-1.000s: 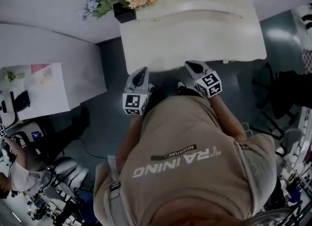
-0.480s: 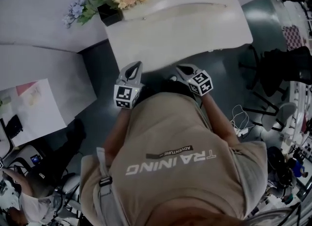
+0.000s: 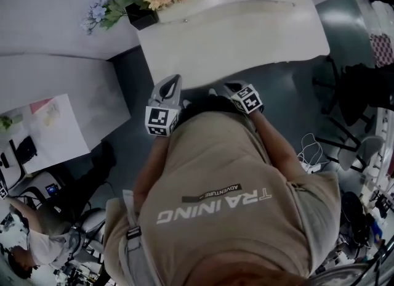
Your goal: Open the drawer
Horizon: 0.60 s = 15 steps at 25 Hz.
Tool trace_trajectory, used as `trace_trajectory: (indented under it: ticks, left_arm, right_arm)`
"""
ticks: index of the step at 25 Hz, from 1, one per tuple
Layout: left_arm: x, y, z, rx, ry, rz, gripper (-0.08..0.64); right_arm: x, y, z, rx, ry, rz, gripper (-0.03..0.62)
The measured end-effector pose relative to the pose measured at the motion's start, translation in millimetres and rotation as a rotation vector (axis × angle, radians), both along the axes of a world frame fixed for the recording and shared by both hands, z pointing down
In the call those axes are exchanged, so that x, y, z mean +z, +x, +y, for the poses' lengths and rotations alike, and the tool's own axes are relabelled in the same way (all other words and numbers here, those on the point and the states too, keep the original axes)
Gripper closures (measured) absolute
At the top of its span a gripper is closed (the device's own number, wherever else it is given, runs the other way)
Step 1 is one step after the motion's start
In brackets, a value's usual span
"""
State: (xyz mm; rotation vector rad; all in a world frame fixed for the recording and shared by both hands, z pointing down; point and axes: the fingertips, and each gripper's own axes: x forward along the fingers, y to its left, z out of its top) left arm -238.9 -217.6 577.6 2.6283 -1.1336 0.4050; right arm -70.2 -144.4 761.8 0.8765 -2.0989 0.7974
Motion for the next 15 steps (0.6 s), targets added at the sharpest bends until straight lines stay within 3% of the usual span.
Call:
trace_trajectory:
  ticks: [5,8,15]
  left_arm:
    - [-8.6,-9.0,5.7,-0.077,-0.027,-0.032,0.552]
    - [-6.1,-18.8,5.9,-0.131,-0.043,-0.044,0.552]
    - [9.7,-30.8,1.0,-0.204,-0.087,-0.056,0.552]
  right_arm:
    - [47.6,21.6,-8.2,0.032,-0.116,0.049,0.588]
    - [59.7,20.2,-12.8,0.021,-0.175,0.036,0.511]
    - [83.7,5.9,-30.3,-0.035,-0.2,0.028,0.485]
